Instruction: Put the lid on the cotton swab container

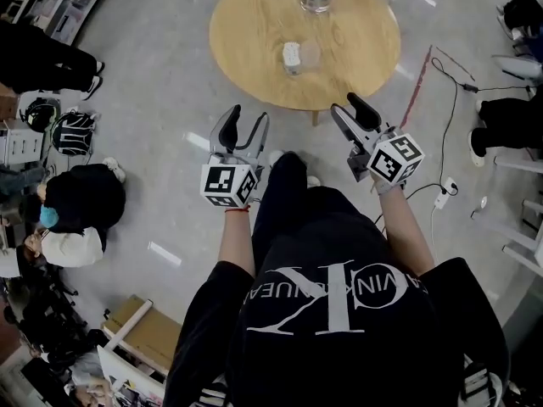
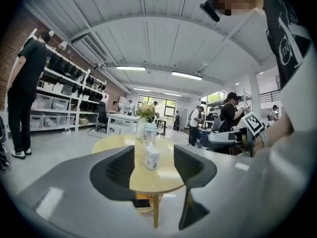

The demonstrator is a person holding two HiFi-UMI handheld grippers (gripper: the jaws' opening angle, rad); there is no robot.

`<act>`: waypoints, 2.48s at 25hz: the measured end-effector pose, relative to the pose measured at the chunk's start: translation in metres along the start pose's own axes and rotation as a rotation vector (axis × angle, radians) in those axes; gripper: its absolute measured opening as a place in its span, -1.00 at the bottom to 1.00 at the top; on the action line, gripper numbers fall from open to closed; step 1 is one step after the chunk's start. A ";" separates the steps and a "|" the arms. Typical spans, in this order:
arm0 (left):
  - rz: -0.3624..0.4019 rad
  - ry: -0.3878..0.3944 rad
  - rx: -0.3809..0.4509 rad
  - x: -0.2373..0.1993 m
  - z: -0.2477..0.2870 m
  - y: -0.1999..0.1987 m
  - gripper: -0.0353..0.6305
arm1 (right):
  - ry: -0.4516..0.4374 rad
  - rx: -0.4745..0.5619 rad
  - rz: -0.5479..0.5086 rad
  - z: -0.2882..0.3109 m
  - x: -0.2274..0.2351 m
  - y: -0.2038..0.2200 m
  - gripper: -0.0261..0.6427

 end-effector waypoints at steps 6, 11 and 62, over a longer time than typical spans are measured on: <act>-0.008 0.043 -0.057 -0.029 0.033 0.010 -0.17 | 0.022 -0.015 0.047 0.034 0.020 0.000 -0.30; 0.011 0.097 -0.123 -0.032 0.057 0.022 -0.13 | 0.040 -0.046 0.080 0.044 0.033 0.002 -0.30; 0.282 0.384 -0.390 -0.041 0.200 0.042 -0.05 | 0.024 -0.123 0.129 0.152 0.060 -0.025 -0.58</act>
Point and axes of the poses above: the fingertips, and each gripper's own axes: z forward along the fingers, x to its right, y out of its underside, the point moved 10 cm from there along -z, backward along the fingers, and after that the axes turned 2 degrees about -x, right-handed, at the moved point
